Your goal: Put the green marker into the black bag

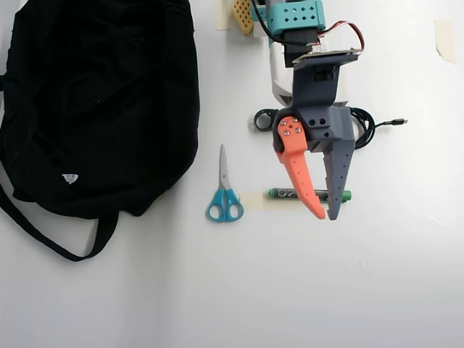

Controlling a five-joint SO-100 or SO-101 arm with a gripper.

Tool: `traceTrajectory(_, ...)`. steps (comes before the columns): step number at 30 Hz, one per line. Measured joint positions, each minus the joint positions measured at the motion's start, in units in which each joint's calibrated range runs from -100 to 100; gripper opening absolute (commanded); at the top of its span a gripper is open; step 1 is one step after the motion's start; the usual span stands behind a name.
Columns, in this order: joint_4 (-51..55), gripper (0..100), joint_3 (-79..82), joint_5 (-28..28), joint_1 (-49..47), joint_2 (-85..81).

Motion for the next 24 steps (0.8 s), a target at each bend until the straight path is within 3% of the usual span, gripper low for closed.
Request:
traceTrajectory(14,4.9,2,0.9,0.5,0.0,0.0)
traceTrajectory(24,28.7,2,-3.0,0.5,0.0,0.0)
